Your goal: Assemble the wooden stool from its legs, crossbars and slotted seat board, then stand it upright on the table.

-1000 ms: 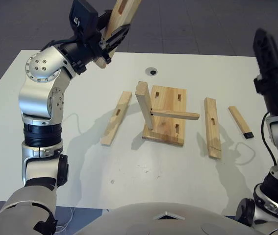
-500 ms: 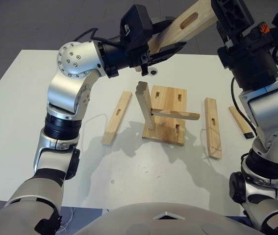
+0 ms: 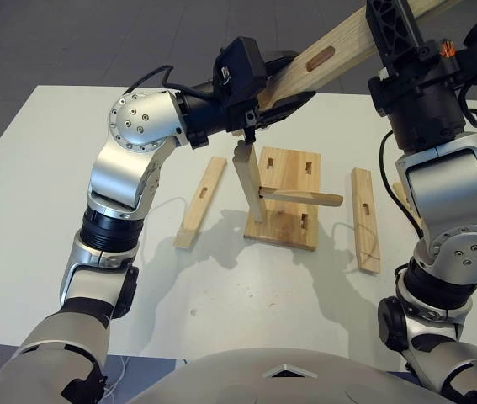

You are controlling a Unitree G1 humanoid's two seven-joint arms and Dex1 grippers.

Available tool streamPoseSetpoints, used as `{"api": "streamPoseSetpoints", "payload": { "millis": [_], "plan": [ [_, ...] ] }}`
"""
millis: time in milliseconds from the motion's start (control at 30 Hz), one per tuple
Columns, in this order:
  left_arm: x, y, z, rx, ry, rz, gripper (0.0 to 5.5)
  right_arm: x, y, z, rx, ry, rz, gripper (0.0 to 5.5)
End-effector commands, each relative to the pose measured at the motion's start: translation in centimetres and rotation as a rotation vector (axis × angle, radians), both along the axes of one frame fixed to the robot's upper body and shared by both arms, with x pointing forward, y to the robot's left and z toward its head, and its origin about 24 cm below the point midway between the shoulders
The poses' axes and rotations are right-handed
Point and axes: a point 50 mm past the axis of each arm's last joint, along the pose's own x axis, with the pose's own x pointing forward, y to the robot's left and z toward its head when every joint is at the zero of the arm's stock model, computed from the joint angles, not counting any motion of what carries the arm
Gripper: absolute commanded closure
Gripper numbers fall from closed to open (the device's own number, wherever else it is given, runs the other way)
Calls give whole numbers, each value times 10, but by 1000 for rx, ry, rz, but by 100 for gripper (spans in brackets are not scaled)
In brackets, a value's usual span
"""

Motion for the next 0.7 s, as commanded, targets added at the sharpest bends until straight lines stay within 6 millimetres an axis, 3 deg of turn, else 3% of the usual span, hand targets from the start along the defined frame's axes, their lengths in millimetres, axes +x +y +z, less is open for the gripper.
{"api": "streamPoseSetpoints", "payload": {
  "millis": [33, 233, 567, 700],
  "plan": [
    [-3, 0, 3, -14, -36, 9, 343, 1, -3, -3, -9, 22, -35, 342],
    [-2, 0, 2, -8, -36, 14, 343, 1, -3, -6, -30, 20, -32, 434],
    [0, -1, -5, 18, -14, 12, 343, 0, -2, -2, 75, 0, -1, 441],
    [2, 0, -8, 32, -9, 31, 264, 1, -5, 1, 119, 3, -32, 447]
  ]
}}
